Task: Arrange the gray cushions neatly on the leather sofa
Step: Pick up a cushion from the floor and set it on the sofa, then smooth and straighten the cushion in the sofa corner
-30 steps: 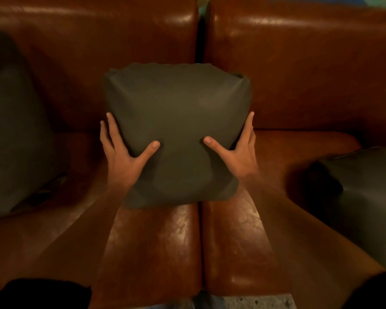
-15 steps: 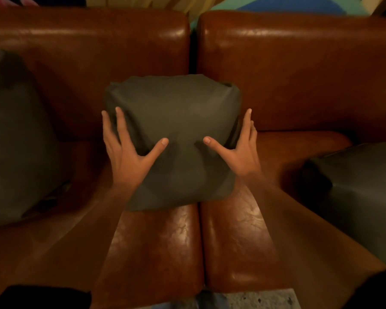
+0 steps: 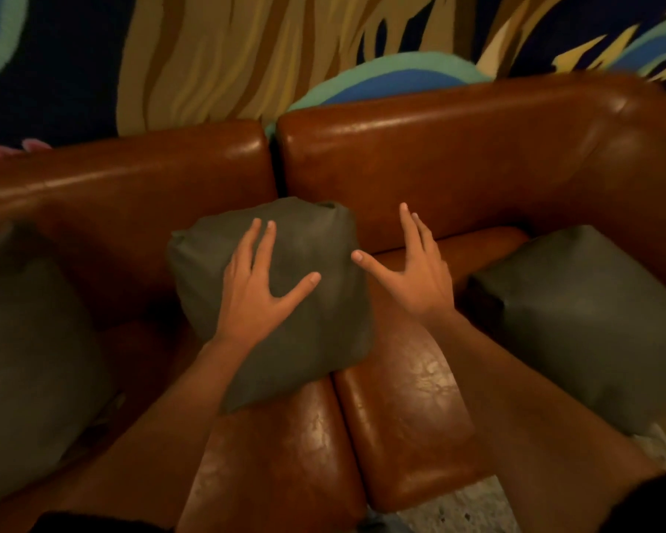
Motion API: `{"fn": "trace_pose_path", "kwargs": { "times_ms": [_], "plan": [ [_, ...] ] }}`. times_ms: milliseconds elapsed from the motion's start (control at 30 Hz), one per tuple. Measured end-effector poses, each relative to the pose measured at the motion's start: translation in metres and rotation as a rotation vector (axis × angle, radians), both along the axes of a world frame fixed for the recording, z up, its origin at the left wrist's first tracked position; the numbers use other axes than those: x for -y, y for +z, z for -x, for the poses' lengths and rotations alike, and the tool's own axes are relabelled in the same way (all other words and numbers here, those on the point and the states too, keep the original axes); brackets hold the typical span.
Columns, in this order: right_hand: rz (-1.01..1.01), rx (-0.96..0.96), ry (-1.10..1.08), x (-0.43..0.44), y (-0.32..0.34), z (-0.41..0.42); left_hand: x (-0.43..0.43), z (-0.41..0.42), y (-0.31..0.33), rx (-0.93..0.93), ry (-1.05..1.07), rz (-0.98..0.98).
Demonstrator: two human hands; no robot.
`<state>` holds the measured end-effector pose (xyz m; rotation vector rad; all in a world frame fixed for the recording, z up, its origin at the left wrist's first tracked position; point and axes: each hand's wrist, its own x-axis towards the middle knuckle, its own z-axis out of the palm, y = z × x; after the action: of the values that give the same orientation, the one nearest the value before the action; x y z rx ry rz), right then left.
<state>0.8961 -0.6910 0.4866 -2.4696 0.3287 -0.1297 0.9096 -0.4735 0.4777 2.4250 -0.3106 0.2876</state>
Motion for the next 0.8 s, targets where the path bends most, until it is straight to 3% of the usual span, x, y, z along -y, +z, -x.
{"fn": "trace_pose_path", "kwargs": {
  "times_ms": [367,567,800],
  "plan": [
    [0.113,0.044,-0.183,0.099,0.027,0.049,0.102,-0.012,0.03,-0.103,-0.308,0.046],
    [0.027,0.02,-0.298,0.184,0.021,0.101,0.182,0.003,0.031,-0.25,-0.469,-0.001],
    [0.094,-0.035,-0.287,0.304,0.021,0.147,0.292,0.042,0.021,-0.31,-0.446,-0.041]
  ]
}}
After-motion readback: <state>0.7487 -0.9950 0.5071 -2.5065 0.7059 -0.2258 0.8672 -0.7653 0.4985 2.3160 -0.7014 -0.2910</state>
